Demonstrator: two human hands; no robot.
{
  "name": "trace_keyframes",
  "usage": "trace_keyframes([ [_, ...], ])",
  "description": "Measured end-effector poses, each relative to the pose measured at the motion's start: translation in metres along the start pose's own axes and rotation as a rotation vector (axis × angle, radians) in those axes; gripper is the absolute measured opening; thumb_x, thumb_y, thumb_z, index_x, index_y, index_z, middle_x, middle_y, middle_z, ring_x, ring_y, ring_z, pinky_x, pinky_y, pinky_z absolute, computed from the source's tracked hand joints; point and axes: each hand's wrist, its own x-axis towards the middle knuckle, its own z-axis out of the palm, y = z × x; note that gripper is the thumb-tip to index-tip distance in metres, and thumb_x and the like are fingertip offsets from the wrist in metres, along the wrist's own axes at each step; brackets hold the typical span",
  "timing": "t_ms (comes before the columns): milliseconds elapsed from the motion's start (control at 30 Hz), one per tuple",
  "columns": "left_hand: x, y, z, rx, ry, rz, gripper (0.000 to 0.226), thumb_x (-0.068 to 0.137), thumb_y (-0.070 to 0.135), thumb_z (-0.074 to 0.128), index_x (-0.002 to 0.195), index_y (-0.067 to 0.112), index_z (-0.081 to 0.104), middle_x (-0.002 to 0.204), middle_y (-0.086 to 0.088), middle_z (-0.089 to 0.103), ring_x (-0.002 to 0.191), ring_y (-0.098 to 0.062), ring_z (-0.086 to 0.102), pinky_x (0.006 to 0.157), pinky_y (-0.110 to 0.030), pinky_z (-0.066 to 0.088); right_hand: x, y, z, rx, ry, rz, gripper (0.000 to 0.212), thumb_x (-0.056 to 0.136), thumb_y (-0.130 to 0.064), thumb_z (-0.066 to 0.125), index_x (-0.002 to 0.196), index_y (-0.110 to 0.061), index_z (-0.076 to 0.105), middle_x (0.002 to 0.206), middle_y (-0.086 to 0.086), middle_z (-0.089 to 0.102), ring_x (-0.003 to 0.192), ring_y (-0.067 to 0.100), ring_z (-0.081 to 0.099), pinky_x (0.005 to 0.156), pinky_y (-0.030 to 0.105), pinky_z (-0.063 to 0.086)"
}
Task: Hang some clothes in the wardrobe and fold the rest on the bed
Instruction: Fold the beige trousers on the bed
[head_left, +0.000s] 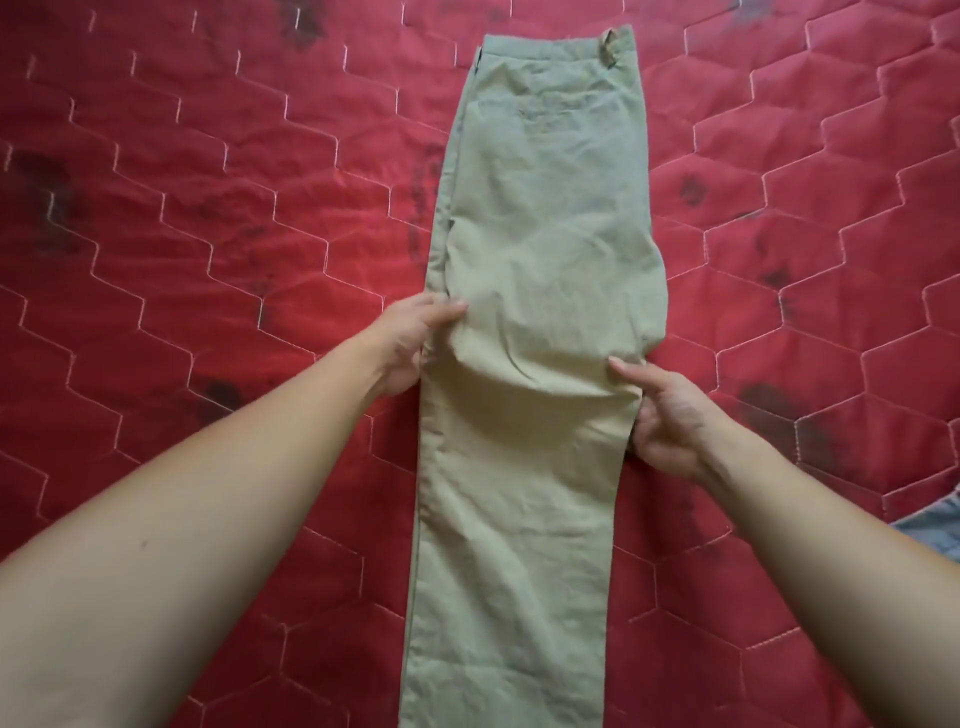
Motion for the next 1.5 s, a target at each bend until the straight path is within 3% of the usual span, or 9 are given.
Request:
trace_keyframes([
  [100, -0.003, -0.008, -0.003, -0.199, 0.114, 0.128, 0.021, 0.088, -0.002, 0.067, 0.082, 0.016, 0.059, 0.078, -0.005, 0.072, 0.071, -0.018, 0.068, 0.073, -0.031, 0.057, 0.0, 0.012, 0.0, -0.016, 0.092, -0.032, 0.025, 0.093, -0.024, 0.067, 0.115, -0.012, 0.068, 0.09, 0.003, 0.077, 0.071, 0.017, 0.074, 0.056, 0.034, 0.062],
  [267, -0.005, 0.008, -0.008, -0.082, 0.037, -0.049, 0.037, 0.096, 0.037, 0.061, 0.125, 0.015, 0.066, 0.116, -0.012, 0.07, 0.105, -0.027, 0.065, 0.098, -0.043, 0.052, -0.007, 0.007, 0.01, -0.084, 0.048, -0.008, 0.05, 0.088, -0.03, 0.069, 0.134, -0.011, 0.062, 0.124, 0.011, 0.07, 0.109, 0.032, 0.068, 0.096, 0.057, 0.054],
  [433, -0.003, 0.023, -0.007, -0.091, 0.09, 0.085, 0.01, 0.099, 0.016, 0.058, 0.094, 0.023, 0.063, 0.076, 0.007, 0.075, 0.077, -0.014, 0.067, 0.068, -0.027, 0.055, -0.014, 0.008, 0.019, -0.124, 0.044, 0.019, 0.039, 0.093, -0.032, 0.064, 0.125, -0.01, 0.069, 0.112, 0.011, 0.073, 0.091, 0.026, 0.072, 0.084, 0.039, 0.06],
  [600, -0.063, -0.069, -0.016, 0.026, -0.017, -0.037, 0.023, 0.094, 0.024, 0.067, 0.116, 0.02, 0.067, 0.107, 0.0, 0.074, 0.097, -0.019, 0.068, 0.082, -0.035, 0.054, -0.06, 0.069, 0.009, -0.26, 0.006, 0.113, 0.042, 0.083, -0.056, 0.065, 0.099, -0.021, 0.082, 0.107, 0.004, 0.077, 0.093, 0.02, 0.075, 0.084, 0.035, 0.06],
  [900, -0.202, -0.236, -0.035, 0.161, -0.108, -0.239, 0.02, 0.098, 0.012, 0.063, 0.117, 0.011, 0.068, 0.11, -0.007, 0.076, 0.099, -0.021, 0.074, 0.079, -0.038, 0.063, -0.16, 0.212, -0.016, -0.484, 0.095, 0.181, 0.017, 0.097, -0.016, 0.065, 0.103, -0.002, 0.074, 0.095, 0.014, 0.075, 0.077, 0.021, 0.071, 0.068, 0.035, 0.057],
  [1033, -0.245, -0.282, -0.04, 0.203, -0.089, -0.155, 0.015, 0.103, 0.012, 0.053, 0.113, 0.019, 0.062, 0.105, -0.002, 0.076, 0.094, -0.014, 0.073, 0.071, -0.034, 0.061, -0.198, 0.263, -0.018, -0.466, 0.143, 0.201, 0.021, 0.101, -0.018, 0.061, 0.111, -0.002, 0.07, 0.102, 0.019, 0.074, 0.088, 0.029, 0.067, 0.08, 0.05, 0.054],
  [1267, -0.292, -0.344, -0.047, 0.451, 0.058, 0.102, 0.039, 0.101, 0.013, 0.052, 0.125, 0.039, 0.035, 0.096, -0.003, 0.074, 0.087, -0.018, 0.072, 0.081, -0.039, 0.057, -0.24, 0.32, -0.026, -0.516, 0.169, 0.023, 0.027, 0.099, -0.012, 0.06, 0.117, -0.032, 0.058, 0.109, 0.001, 0.075, 0.096, 0.014, 0.074, 0.078, 0.039, 0.061],
  [1367, -0.304, -0.355, -0.047, 0.575, 0.05, 0.258, 0.05, 0.097, -0.001, 0.048, 0.12, 0.044, 0.052, 0.11, 0.005, 0.066, 0.099, -0.004, 0.064, 0.092, -0.027, 0.051, -0.255, 0.339, -0.033, -0.665, 0.212, -0.112, 0.052, 0.091, -0.007, 0.058, 0.12, -0.046, 0.04, 0.094, 0.002, 0.075, 0.08, 0.019, 0.074, 0.063, 0.037, 0.059],
  [1500, -0.319, -0.355, -0.057, 0.776, 0.011, 0.509, 0.058, 0.086, -0.018, 0.045, 0.127, 0.016, 0.066, 0.129, 0.005, 0.064, 0.122, -0.004, 0.057, 0.111, -0.022, 0.04, -0.271, 0.333, -0.038, -0.874, 0.102, -0.314, 0.062, 0.083, 0.011, 0.049, 0.119, -0.035, 0.068, 0.107, -0.005, 0.073, 0.09, 0.011, 0.067, 0.079, 0.037, 0.055],
])
